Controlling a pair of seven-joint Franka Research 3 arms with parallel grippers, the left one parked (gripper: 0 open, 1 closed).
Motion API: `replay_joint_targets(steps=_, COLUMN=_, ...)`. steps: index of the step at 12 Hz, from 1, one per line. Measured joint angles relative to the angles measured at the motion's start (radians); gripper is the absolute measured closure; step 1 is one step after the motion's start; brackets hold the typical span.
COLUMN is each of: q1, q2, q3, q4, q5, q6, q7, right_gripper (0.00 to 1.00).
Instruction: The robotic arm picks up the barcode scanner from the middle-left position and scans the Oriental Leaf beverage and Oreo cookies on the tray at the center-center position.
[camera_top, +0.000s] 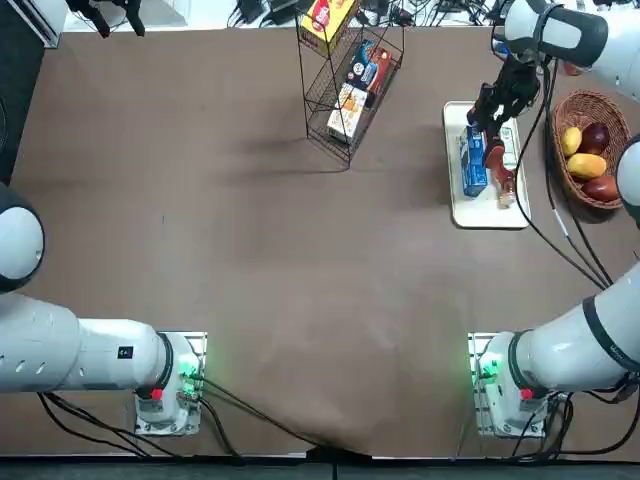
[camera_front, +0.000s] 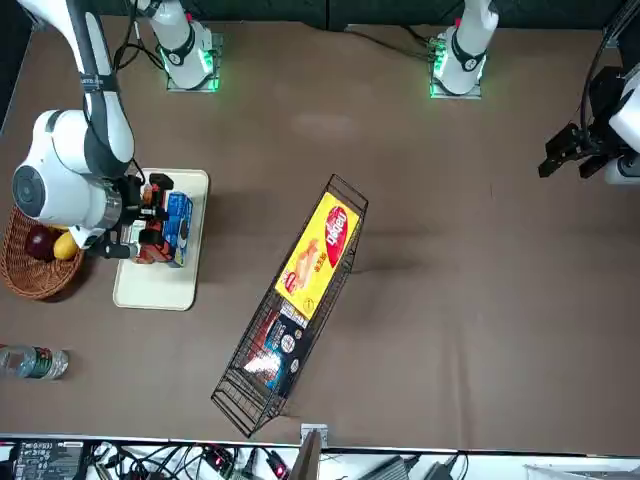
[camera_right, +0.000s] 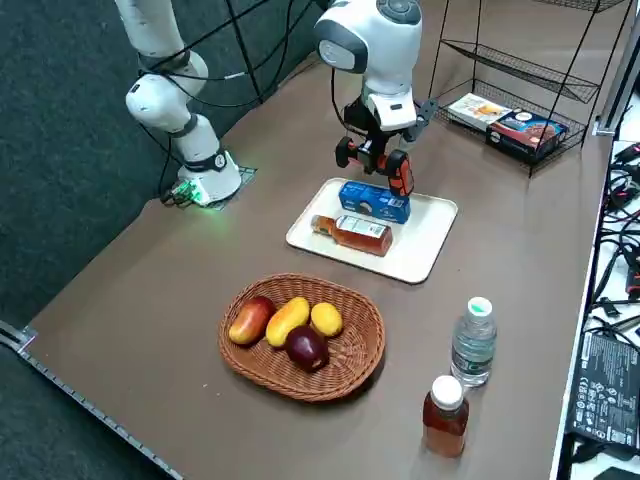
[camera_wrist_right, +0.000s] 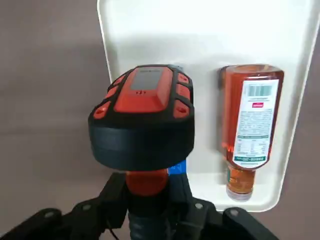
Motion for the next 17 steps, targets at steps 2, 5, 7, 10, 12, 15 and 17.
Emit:
replay_joint_targets(steps=2, q1=-0.022, q2=-0.014, q3=-0.001, q4=0.010, q5=0.000, q6=0.000, q7=-0.001, right_gripper=0.58)
replay_joint_targets(steps=5, q1=-0.062, q2=-0.049, q3=-0.001, q4=0.017, q5=0.000, q6=-0.015, q7=-0.009, right_gripper=0.58)
replay_joint_targets(steps=7, q1=-0.085, q2=-0.064, q3=-0.002, q4=0.018, q5=-0.001, q6=-0.035, q7=-0.050, right_gripper=0.58)
replay_joint_targets(steps=10, q1=-0.144, q2=-0.065, q3=-0.004, q4=0.018, q5=-0.001, q6=-0.045, q7=-0.153, right_gripper=0.58)
replay_joint_targets(steps=12, q1=-0.182, q2=-0.061, q3=-0.006, q4=0.018, q5=-0.001, q6=-0.046, q7=-0.196, right_gripper=0.58)
replay_joint_targets(steps=15, q1=-0.198, q2=-0.050, q3=-0.005, q4=0.017, q5=-0.058, q6=-0.046, q7=-0.215, right_gripper=0.58)
replay_joint_targets(steps=17, q1=-0.196, q2=-0.038, q3=-0.001, q4=0.015, q5=-0.103, q6=-0.045, q7=-0.215, right_gripper=0.58)
